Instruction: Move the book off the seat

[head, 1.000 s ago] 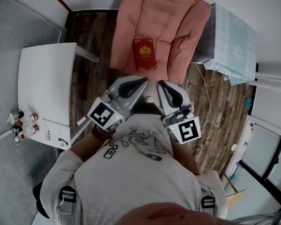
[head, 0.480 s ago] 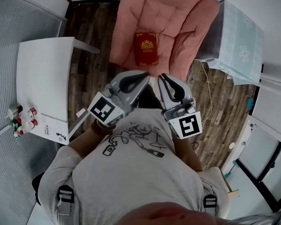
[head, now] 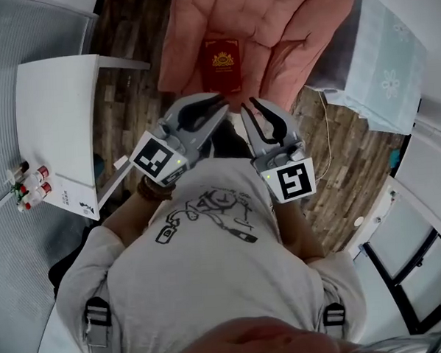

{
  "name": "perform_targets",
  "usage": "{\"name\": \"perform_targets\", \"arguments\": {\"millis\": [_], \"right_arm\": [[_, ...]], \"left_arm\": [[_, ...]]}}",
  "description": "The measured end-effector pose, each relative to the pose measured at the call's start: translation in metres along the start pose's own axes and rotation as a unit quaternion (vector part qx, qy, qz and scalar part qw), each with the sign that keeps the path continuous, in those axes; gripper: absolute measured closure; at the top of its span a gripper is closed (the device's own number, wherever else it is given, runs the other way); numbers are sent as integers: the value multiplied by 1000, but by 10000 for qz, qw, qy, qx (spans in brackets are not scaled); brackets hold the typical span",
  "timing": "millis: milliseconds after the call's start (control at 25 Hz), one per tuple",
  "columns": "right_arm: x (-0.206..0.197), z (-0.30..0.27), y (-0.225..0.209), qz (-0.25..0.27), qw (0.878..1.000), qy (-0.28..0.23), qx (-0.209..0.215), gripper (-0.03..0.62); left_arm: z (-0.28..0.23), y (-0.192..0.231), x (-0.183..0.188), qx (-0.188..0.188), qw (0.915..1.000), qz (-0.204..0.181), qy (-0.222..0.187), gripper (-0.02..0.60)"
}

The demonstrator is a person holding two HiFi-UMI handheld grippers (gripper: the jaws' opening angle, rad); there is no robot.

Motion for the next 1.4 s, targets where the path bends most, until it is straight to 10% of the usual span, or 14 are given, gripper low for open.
{"name": "perform_targets", "arguments": {"millis": [1400], "right_arm": [[-267, -136, -135, -562, 9822, 1780, 191, 416]], "left_arm": [[-60, 196, -241, 1119, 9789, 1131, 1285, 391]]}}
Point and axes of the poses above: the fingertips, and each gripper's own axes: z backward along the fingers, y to its left, x out of its top, the point moved 9 cm from there along z, backward along the fingers, and after that the axes turned 5 degrees about -x, right-handed, at the moved point
